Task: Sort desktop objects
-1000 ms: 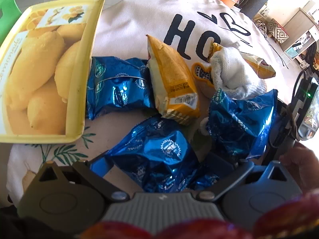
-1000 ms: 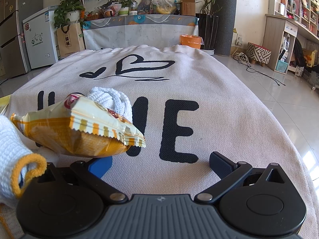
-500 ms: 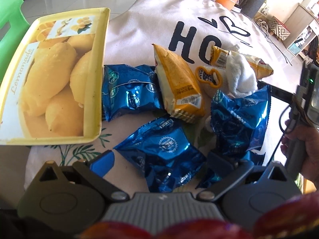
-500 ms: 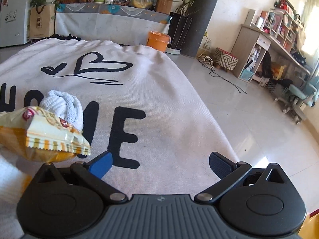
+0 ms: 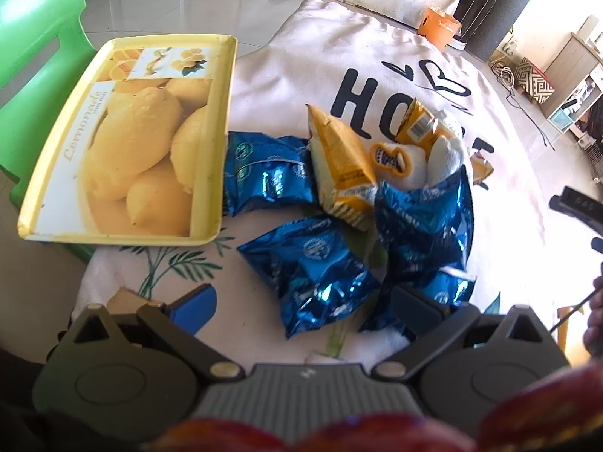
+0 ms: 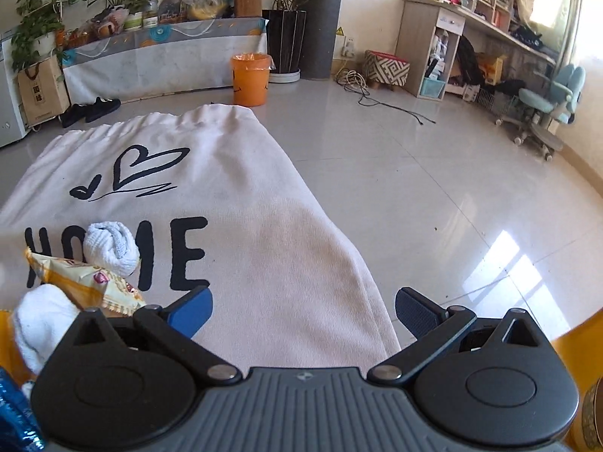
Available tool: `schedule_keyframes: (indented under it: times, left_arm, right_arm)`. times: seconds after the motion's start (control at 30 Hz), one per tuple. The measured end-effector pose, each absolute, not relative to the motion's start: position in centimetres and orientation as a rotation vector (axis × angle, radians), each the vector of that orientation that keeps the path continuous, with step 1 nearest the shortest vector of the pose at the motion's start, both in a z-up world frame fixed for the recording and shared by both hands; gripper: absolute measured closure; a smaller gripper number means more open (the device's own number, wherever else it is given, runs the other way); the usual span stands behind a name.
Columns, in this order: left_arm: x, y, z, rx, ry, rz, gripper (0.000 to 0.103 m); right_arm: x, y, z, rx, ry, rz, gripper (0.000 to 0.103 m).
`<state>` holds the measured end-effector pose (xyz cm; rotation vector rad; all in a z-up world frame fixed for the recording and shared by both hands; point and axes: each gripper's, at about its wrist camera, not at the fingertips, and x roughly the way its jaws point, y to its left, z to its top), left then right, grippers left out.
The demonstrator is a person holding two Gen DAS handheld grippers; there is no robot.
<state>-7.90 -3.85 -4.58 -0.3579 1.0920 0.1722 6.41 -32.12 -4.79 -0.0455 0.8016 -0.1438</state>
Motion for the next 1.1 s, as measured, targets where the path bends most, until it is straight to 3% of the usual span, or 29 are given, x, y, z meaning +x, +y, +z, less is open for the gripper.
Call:
schedule_keyframes:
  times: [0.2, 0.5, 0.67, 1.1]
  left_arm:
    - [-9.3, -3.0, -5.3, -0.334, 1.124, 0.218, 0.000]
    - [-11.1, -1.8, -6.9, -0.293, 1.141, 0.278, 0.000]
    - [-11.6, -1.2, -7.9, -0.274, 1.158, 0.329, 0.000]
    - [-8.9, -2.6, -10.1, -0.178, 1.191, 0.409, 0.000]
  right_arm:
    - [0.6, -29.5, -3.3, -0.127, 0.799, -0.024, 0.000]
    - [-6.1, -25.6, -5.6, -0.154, 0.938, 0.136, 0.000]
    - [-6.9, -24.9, -7.9, -0.076, 1.070, 0.160, 0.000]
    - [-5.7, -22.6, -10.8, -0.110, 1.130, 0.168, 0.000]
